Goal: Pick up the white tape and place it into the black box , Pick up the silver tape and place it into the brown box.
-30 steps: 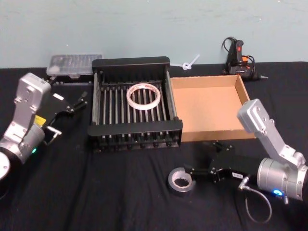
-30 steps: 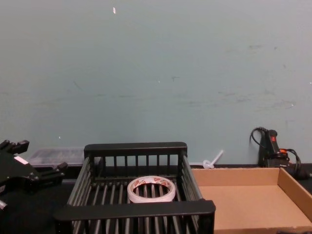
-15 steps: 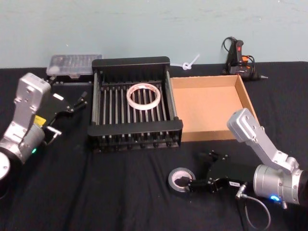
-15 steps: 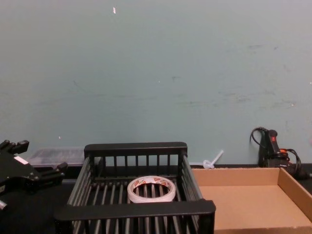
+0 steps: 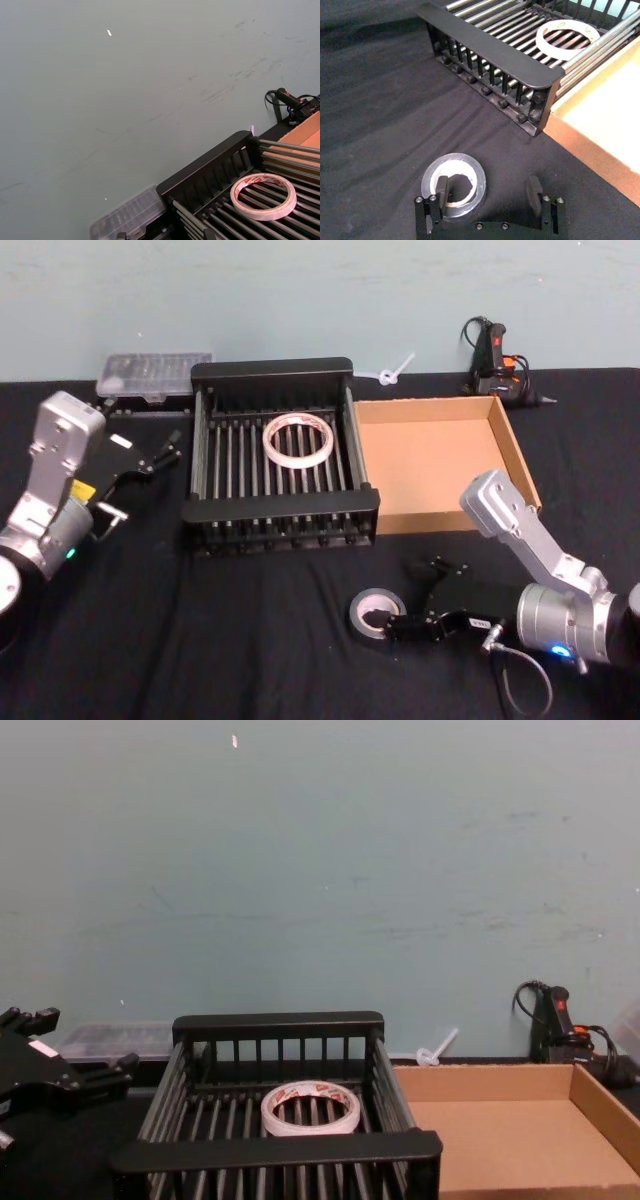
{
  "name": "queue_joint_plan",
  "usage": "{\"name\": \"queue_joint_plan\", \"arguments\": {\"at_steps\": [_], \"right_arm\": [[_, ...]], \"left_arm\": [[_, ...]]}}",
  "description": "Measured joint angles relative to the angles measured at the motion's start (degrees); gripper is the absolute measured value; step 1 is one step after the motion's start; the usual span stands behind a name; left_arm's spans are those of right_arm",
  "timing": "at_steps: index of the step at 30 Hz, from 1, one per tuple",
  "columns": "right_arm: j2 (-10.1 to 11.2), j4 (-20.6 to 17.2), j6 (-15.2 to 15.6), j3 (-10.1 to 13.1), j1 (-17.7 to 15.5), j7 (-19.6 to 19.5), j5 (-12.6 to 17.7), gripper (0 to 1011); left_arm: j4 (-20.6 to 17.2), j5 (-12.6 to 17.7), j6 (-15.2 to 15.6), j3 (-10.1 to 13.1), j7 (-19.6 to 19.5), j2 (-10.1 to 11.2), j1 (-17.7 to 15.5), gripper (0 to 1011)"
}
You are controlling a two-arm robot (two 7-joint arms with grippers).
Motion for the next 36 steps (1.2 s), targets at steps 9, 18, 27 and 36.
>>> {"name": "queue_joint_plan", "arguments": {"at_steps": [9,18,27,36], "right_arm": [[-0.7,1.2,-0.2,-0.5,0.6,-0.2,-0.2,1000],[-1.2,1.6,-0.3,-0.8,0.9,-0.7,-0.7,1000],[-1.2,1.6,-0.3,-0.8,0.9,-0.7,-0.7,1000],[-1.1,1.6,-0.3,-0.8,0.9,-0.7,-0.7,1000]], "left_arm": [[0.0,0.0,0.0,0.0,0.0,0.0,0.0,1001],[0.0,0.0,0.0,0.0,0.0,0.0,0.0,1001],[0.0,0.0,0.0,0.0,0.0,0.0,0.0,1001],[0.0,0.0,0.0,0.0,0.0,0.0,0.0,1001]]}}
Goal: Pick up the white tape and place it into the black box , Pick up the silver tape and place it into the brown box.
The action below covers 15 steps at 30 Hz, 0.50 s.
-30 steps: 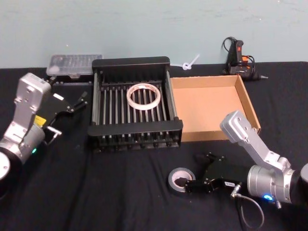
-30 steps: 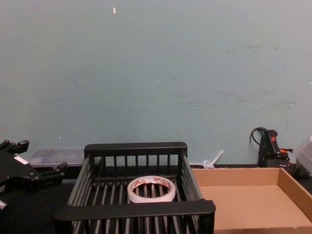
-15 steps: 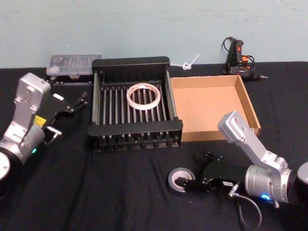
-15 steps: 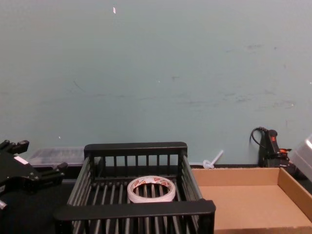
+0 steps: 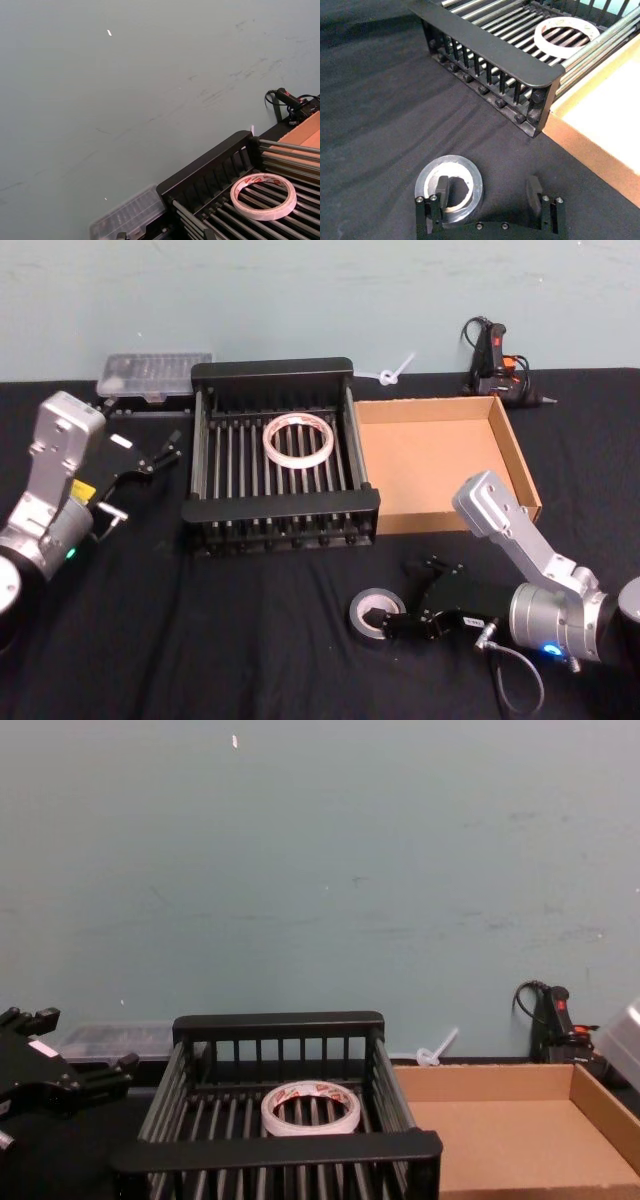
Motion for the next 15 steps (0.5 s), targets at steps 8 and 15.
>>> {"name": "queue_joint_plan", "arguments": {"at_steps": [8,15], "right_arm": [[0.0,0.0,0.0,0.0,0.0,0.0,0.0,825],[0.0,-0.1,0.0,0.0,0.0,0.1,0.1,620]], "left_arm": [[0.0,0.0,0.0,0.0,0.0,0.0,0.0,1001],[0.0,0.0,0.0,0.0,0.0,0.0,0.0,1001]]}}
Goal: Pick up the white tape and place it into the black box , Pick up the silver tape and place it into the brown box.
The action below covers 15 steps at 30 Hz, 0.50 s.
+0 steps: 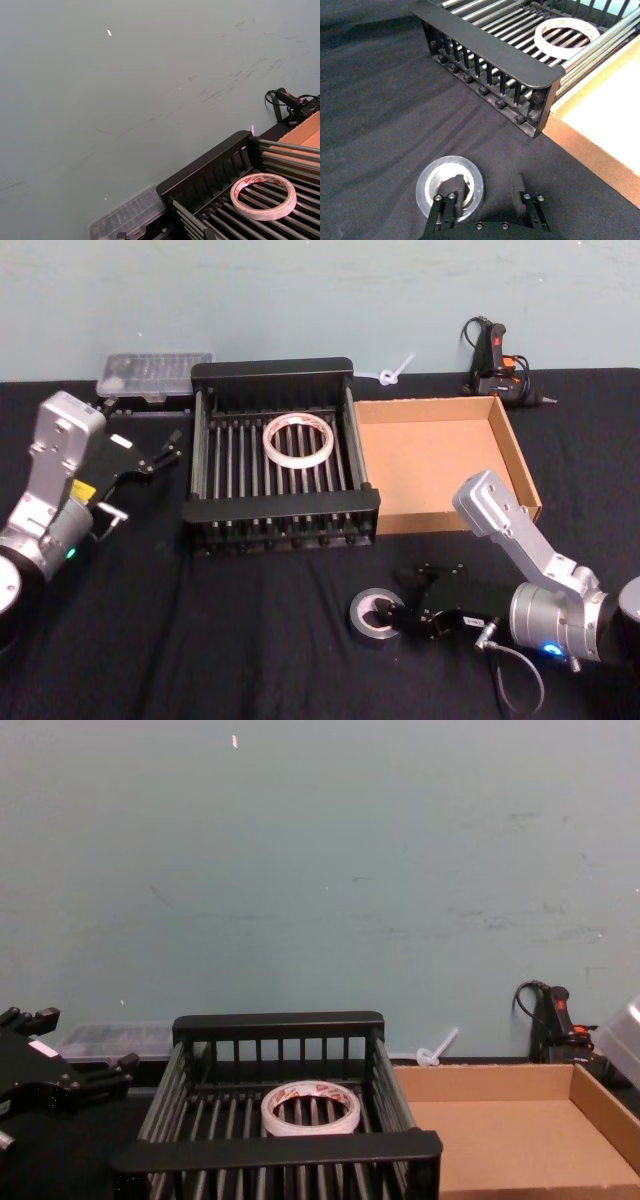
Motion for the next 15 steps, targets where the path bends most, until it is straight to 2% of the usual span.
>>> {"name": "queue_joint_plan", "arguments": {"at_steps": [2,8,9,15], "right_arm": [[0.0,0.0,0.0,0.0,0.0,0.0,0.0,531],[0.0,0.0,0.0,0.0,0.0,0.0,0.0,369],[0.0,0.0,0.0,0.0,0.0,0.0,0.0,309],[0.0,0.0,0.0,0.0,0.0,0.0,0.0,164]], "left_arm": [[0.0,0.0,0.0,0.0,0.0,0.0,0.0,1001],[0.0,0.0,0.0,0.0,0.0,0.0,0.0,1001],[0.0,0.0,0.0,0.0,0.0,0.0,0.0,1001],[0.0,0.0,0.0,0.0,0.0,0.0,0.0,1001]]}}
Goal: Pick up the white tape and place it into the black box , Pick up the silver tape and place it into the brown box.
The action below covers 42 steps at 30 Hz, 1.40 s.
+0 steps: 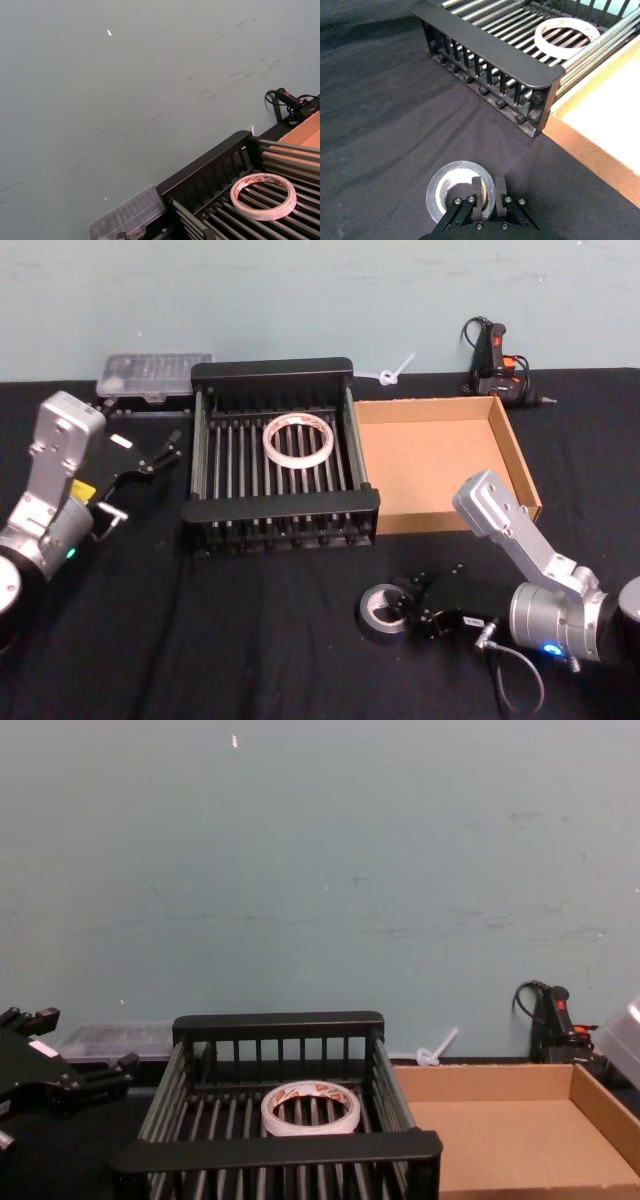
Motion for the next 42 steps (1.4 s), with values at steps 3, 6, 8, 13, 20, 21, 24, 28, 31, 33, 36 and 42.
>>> {"name": "queue_joint_plan", "arguments": {"at_steps": [3,6,8,13,20,21,24,28,31,33,36,42], "right_arm": [[0.0,0.0,0.0,0.0,0.0,0.0,0.0,160],[0.0,0.0,0.0,0.0,0.0,0.0,0.0,161],[0.0,0.0,0.0,0.0,0.0,0.0,0.0,160],[0.0,0.0,0.0,0.0,0.0,0.0,0.0,160],[0.1,-0.9,-0.4,1.1,-0.6,-0.6,0.4,161],[0.1,-1.0,-0.5,1.3,-0.7,-0.7,0.6,161],[0.1,-1.4,-0.7,2.4,-0.9,-1.5,1.1,161],[-0.4,-1.7,-1.2,4.6,-0.7,-3.1,1.9,160],[-0.9,-1.7,-1.5,6.2,-0.3,-4.6,2.3,160],[-1.2,-1.7,-1.7,6.9,0.0,-5.3,2.5,160],[-2.2,-0.7,-2.0,8.1,1.0,-6.7,2.5,160],[-4.8,3.0,-2.3,9.2,4.2,-8.5,2.1,160]], "left_arm": [[0.0,0.0,0.0,0.0,0.0,0.0,0.0,1001],[0.0,0.0,0.0,0.0,0.0,0.0,0.0,1001],[0.0,0.0,0.0,0.0,0.0,0.0,0.0,1001],[0.0,0.0,0.0,0.0,0.0,0.0,0.0,1001],[0.0,0.0,0.0,0.0,0.0,0.0,0.0,1001],[0.0,0.0,0.0,0.0,0.0,0.0,0.0,1001],[0.0,0.0,0.0,0.0,0.0,0.0,0.0,1001],[0.0,0.0,0.0,0.0,0.0,0.0,0.0,1001],[0.0,0.0,0.0,0.0,0.0,0.0,0.0,1001],[0.0,0.0,0.0,0.0,0.0,0.0,0.0,1001],[0.0,0.0,0.0,0.0,0.0,0.0,0.0,1001],[0.0,0.0,0.0,0.0,0.0,0.0,0.0,1001]]}}
